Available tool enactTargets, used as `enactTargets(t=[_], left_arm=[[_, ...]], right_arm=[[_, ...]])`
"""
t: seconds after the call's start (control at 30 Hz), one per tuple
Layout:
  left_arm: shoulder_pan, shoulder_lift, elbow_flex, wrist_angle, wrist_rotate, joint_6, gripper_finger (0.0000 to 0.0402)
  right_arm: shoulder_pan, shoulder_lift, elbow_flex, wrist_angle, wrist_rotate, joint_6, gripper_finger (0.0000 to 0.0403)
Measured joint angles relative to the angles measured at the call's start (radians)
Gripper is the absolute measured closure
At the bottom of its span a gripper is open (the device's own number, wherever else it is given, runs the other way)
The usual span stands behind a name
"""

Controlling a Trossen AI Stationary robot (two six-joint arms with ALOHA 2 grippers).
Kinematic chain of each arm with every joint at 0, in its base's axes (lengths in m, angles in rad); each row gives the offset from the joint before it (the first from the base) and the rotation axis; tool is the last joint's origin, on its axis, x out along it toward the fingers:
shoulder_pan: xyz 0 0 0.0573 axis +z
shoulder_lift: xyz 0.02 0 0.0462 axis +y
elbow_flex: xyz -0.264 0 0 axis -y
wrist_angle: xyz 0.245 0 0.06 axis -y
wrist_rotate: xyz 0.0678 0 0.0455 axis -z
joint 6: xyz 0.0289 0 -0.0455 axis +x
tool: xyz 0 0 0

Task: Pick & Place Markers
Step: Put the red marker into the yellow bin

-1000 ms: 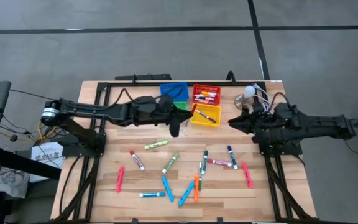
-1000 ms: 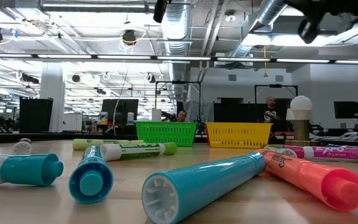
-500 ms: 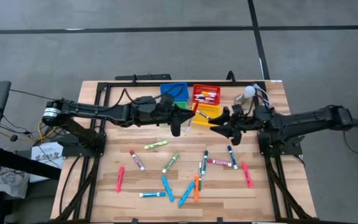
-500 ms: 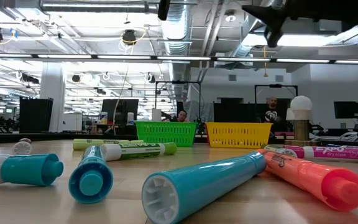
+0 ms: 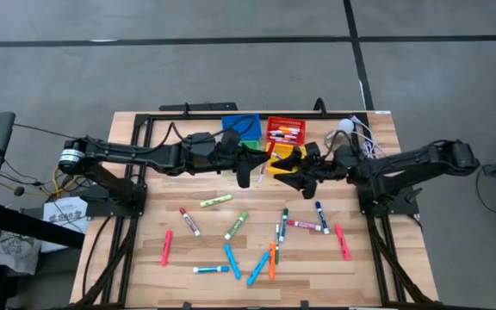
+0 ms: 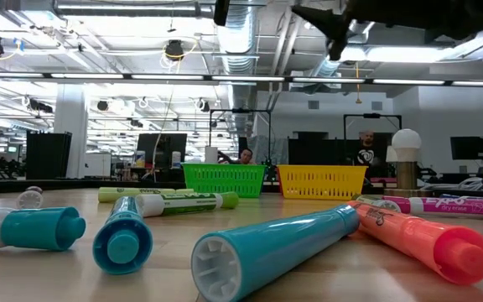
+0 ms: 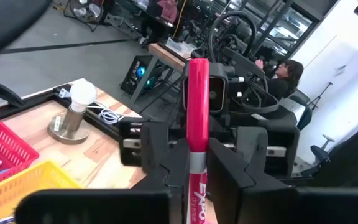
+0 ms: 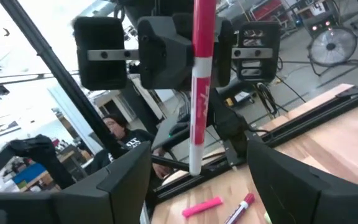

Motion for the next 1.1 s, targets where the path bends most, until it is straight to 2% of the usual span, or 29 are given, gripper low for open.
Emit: enactTargets(t=[0.33, 0.63, 0.8, 1.1], left_arm=[[0.000, 0.000, 0.000, 0.002, -0.004, 0.000, 0.0364], [0.000, 0.008, 0.000, 0.003, -0.008, 0.001, 0.0361], [0.000, 0.024, -0.001, 0.008, -0.008, 0.002, 0.0360], [0.010, 0.025, -0.001, 0.005, -0.008, 0.009, 0.0359]], right_arm=[[-0.034, 0.105, 0.103, -0.001, -0.060, -0.002, 0.0147], [-0.055, 0.139, 0.147, -0.036, -0.051, -0.003, 0.0152], [-0.067, 0.163, 0.166, -0.033, -0.051, -0.003, 0.0189], [-0.066, 0.168, 0.167, -0.032, -0.051, -0.003, 0.0292]])
